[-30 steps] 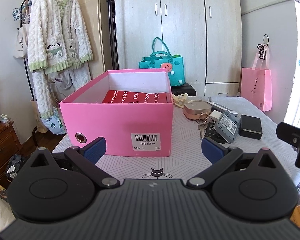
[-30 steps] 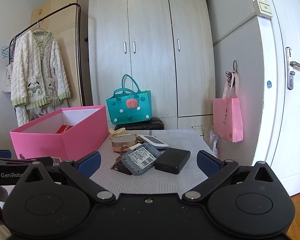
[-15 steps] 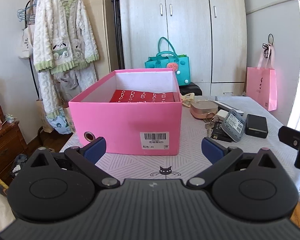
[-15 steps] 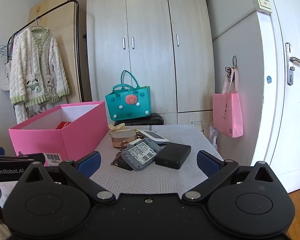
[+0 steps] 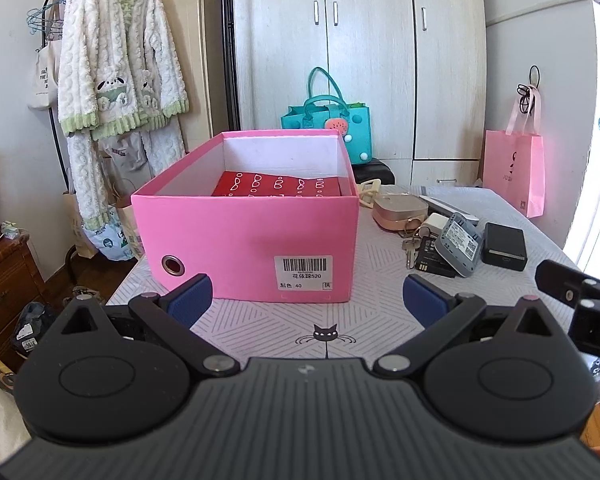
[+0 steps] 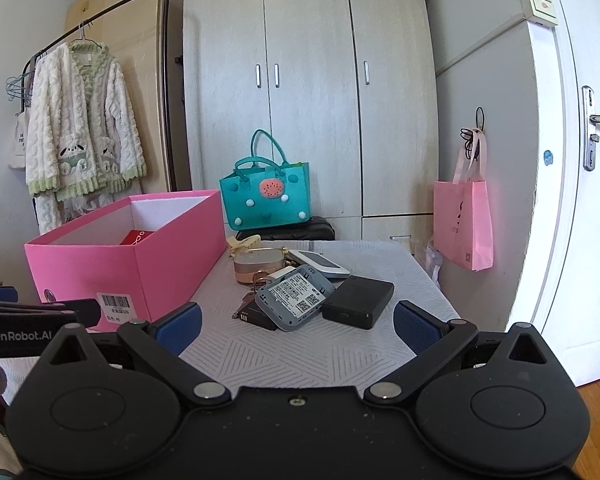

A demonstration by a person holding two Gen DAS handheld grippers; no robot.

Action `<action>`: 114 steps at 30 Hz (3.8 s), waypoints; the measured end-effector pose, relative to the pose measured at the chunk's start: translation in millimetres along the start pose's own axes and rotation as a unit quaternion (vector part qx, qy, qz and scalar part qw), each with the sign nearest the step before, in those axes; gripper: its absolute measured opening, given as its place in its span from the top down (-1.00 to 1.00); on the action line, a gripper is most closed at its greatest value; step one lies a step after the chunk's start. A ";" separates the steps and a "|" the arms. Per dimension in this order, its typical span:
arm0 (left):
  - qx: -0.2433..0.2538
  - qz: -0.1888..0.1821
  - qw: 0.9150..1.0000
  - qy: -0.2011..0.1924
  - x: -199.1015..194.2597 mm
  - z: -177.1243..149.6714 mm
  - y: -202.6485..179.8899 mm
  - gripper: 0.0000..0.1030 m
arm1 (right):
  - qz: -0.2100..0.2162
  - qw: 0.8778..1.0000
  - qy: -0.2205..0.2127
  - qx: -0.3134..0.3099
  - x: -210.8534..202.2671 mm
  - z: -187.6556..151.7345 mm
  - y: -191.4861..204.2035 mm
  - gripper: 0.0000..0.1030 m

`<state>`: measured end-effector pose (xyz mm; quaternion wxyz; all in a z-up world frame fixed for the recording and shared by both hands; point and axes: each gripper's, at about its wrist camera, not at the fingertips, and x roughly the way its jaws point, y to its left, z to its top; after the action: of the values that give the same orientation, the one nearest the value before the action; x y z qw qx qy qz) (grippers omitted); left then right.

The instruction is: Organize rigid objects

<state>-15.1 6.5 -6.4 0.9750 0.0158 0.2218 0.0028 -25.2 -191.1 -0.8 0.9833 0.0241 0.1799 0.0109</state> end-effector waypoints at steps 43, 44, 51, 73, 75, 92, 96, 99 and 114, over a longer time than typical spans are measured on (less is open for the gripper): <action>0.060 -0.013 0.996 0.058 70.3 114.6 109.2 -0.95 | 0.030 0.996 0.071 0.052 101.0 11.2 -63.3 -0.85; 0.048 -0.016 0.996 0.070 78.7 119.4 117.2 -0.95 | 0.025 0.995 0.078 0.053 107.9 10.5 -64.8 -0.81; 0.069 0.003 0.993 0.092 126.0 140.5 141.6 -0.80 | -0.005 0.992 0.127 0.020 148.4 7.1 -68.3 -0.67; 0.111 -0.022 0.971 0.213 246.7 148.7 151.6 0.71 | 0.018 0.981 0.194 -0.020 173.9 13.0 -78.5 -0.58; 0.111 -0.021 0.971 0.212 250.8 146.1 150.9 0.78 | 0.012 0.980 0.195 -0.022 178.6 14.8 -77.6 -0.61; 0.166 -0.018 0.972 0.164 232.3 134.7 131.5 0.89 | 0.011 0.975 0.221 -0.014 195.4 24.9 -87.0 -0.32; 0.158 -0.026 0.974 0.158 224.1 133.1 132.0 0.89 | 0.012 0.975 0.220 -0.011 189.4 21.5 -90.5 -0.33; 0.145 -0.033 0.976 0.162 216.2 128.2 133.6 0.89 | 0.018 0.977 0.213 -0.012 186.0 19.6 -94.0 -0.29; 0.131 0.000 0.979 0.157 208.7 124.3 131.3 0.88 | 0.033 0.974 0.225 -0.013 176.3 17.5 -96.4 -0.30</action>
<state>227.1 136.7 19.5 0.9175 0.1432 0.3702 -0.0236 147.1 -282.9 -51.7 0.9172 0.0140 0.3950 0.0508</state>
